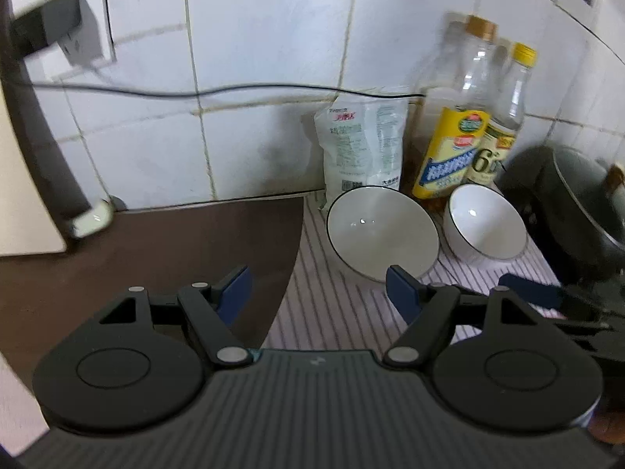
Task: Organize plates and bowls
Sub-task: 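Move both grippers to the second white bowl and close on its rim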
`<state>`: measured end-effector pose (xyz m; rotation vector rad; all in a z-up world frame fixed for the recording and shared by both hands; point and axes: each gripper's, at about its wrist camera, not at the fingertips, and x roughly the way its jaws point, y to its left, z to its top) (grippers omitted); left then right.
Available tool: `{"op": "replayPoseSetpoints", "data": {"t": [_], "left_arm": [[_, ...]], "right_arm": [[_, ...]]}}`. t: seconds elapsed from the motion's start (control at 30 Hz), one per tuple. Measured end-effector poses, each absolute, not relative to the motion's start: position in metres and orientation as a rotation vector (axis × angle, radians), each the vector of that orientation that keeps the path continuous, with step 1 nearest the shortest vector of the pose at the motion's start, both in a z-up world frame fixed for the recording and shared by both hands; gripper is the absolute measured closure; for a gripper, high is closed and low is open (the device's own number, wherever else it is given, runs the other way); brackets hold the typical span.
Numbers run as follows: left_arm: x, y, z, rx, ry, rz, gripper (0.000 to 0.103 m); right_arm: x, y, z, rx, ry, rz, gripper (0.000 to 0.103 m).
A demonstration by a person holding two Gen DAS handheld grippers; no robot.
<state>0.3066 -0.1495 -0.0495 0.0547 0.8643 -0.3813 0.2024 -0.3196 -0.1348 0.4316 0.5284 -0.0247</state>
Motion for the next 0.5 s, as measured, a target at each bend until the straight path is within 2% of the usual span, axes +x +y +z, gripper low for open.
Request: {"op": "replayPoseSetpoints", "data": {"t": [0.1, 0.37, 0.47, 0.5], "left_arm": [[0.326, -0.154, -0.065, 0.015, 0.894, -0.371, 0.030], [0.359, -0.175, -0.099, 0.022, 0.945, -0.343, 0.032], [0.365, -0.181, -0.111, 0.033, 0.958, -0.346, 0.032], [0.367, -0.182, -0.114, 0.032, 0.968, -0.344, 0.036]], "right_arm": [[0.223, -0.328, -0.141, 0.480, 0.557, -0.050, 0.020], [0.262, -0.344, -0.161, 0.566, 0.610, -0.153, 0.038], [0.270, -0.348, -0.171, 0.596, 0.633, -0.168, 0.048], [0.271, -0.348, -0.174, 0.598, 0.639, -0.170, 0.052]]}}
